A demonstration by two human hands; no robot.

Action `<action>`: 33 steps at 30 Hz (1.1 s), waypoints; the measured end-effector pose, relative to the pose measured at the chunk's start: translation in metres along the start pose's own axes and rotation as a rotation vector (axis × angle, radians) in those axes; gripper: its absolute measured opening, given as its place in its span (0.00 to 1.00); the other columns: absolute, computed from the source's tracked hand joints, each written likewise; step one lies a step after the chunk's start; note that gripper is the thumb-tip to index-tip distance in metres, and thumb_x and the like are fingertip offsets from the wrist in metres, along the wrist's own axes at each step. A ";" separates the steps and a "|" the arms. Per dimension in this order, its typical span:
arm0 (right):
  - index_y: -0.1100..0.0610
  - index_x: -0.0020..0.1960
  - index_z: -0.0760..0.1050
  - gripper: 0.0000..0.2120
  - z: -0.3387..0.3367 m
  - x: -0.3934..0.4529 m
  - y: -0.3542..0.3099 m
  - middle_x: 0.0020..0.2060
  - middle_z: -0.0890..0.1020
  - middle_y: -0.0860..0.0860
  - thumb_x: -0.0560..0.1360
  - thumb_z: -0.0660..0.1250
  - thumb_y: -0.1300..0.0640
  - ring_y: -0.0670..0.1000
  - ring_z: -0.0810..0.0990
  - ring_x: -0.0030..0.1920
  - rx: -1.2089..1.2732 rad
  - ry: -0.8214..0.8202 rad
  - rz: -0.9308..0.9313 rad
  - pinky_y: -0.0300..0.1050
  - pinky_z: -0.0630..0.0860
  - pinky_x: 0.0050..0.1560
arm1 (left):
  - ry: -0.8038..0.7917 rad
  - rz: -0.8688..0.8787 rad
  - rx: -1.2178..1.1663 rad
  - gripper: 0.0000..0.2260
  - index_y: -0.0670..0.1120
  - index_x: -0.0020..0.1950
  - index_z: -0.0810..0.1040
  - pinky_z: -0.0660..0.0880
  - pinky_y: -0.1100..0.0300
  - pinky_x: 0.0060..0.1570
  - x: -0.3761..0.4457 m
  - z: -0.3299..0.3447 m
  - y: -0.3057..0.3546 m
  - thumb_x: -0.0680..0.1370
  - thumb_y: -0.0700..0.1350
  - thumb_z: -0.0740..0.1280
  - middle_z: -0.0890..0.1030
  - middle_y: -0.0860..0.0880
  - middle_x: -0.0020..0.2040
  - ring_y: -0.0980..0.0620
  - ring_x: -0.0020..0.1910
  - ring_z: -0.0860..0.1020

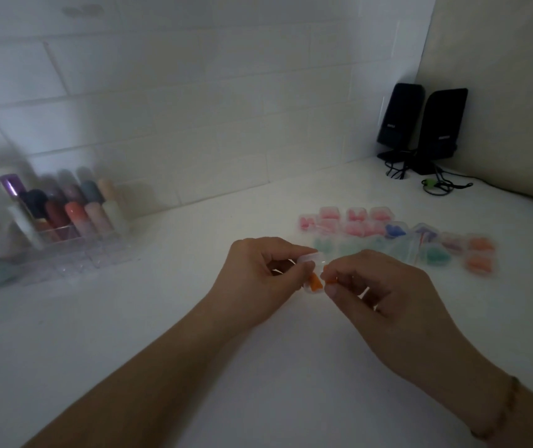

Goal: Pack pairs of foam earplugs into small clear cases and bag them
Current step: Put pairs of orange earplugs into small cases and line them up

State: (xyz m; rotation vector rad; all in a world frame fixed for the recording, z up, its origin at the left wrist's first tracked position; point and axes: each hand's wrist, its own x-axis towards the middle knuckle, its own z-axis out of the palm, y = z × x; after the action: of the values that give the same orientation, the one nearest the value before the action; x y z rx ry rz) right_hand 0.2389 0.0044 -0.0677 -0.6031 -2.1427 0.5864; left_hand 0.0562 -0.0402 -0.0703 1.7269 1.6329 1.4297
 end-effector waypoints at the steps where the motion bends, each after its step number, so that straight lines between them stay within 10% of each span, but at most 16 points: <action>1: 0.45 0.43 0.80 0.07 0.000 0.000 0.001 0.37 0.77 0.43 0.71 0.70 0.58 0.45 0.77 0.38 -0.004 -0.010 0.003 0.29 0.68 0.35 | -0.004 0.012 0.005 0.07 0.45 0.50 0.86 0.79 0.62 0.40 0.000 0.000 -0.001 0.75 0.38 0.71 0.84 0.54 0.39 0.58 0.36 0.83; 11: 0.45 0.43 0.85 0.11 0.000 0.002 0.001 0.43 0.78 0.44 0.72 0.72 0.62 0.50 0.81 0.38 0.255 -0.018 0.265 0.40 0.77 0.27 | -0.015 -0.082 -0.168 0.06 0.47 0.49 0.86 0.82 0.46 0.44 0.001 -0.001 -0.001 0.75 0.40 0.72 0.85 0.51 0.41 0.48 0.37 0.84; 22: 0.63 0.40 0.79 0.04 -0.006 0.008 -0.001 0.40 0.83 0.61 0.69 0.71 0.70 0.56 0.80 0.34 0.700 0.019 0.583 0.47 0.77 0.32 | -0.151 -0.179 -0.332 0.08 0.46 0.51 0.85 0.81 0.52 0.46 -0.001 -0.001 0.010 0.73 0.43 0.73 0.86 0.44 0.43 0.46 0.41 0.84; 33: 0.54 0.59 0.75 0.24 -0.008 0.009 -0.004 0.46 0.84 0.57 0.64 0.75 0.63 0.61 0.84 0.42 0.860 -0.001 0.583 0.51 0.80 0.44 | -0.079 -0.230 -0.400 0.11 0.45 0.51 0.85 0.81 0.47 0.46 0.000 -0.002 0.012 0.70 0.38 0.76 0.85 0.41 0.44 0.43 0.39 0.83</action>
State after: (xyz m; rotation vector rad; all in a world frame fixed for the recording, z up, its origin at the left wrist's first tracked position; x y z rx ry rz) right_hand 0.2394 0.0079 -0.0557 -0.7041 -1.4654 1.6918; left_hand 0.0609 -0.0440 -0.0599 1.3107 1.3416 1.4379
